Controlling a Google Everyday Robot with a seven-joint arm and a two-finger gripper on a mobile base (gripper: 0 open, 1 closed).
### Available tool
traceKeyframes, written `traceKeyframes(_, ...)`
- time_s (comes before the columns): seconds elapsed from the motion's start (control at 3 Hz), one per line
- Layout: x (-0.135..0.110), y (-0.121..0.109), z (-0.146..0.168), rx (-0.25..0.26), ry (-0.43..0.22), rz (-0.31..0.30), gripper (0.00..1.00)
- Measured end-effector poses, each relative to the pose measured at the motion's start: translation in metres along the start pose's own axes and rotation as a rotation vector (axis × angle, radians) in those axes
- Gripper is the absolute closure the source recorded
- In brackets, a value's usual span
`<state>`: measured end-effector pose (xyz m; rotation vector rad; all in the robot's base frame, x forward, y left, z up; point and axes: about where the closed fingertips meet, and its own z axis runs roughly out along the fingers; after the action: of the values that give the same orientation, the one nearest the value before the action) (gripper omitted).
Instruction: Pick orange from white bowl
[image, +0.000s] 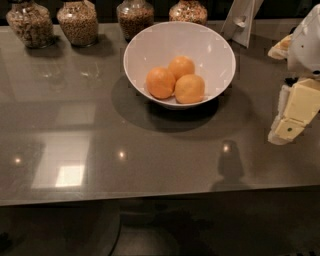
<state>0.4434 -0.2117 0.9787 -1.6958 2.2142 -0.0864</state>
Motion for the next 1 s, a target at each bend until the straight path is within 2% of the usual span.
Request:
traceKeyframes(0.33,-0.025,-0.017,0.008,0.018,-0.105,0.054,0.00)
traceKeyframes(0.67,-0.057,-0.035,0.021,0.014,-0.202,0.133,0.00)
traceKeyframes(1.0,-0.083,-0.054,0.039,-0.007,-0.253,0.244,0.00)
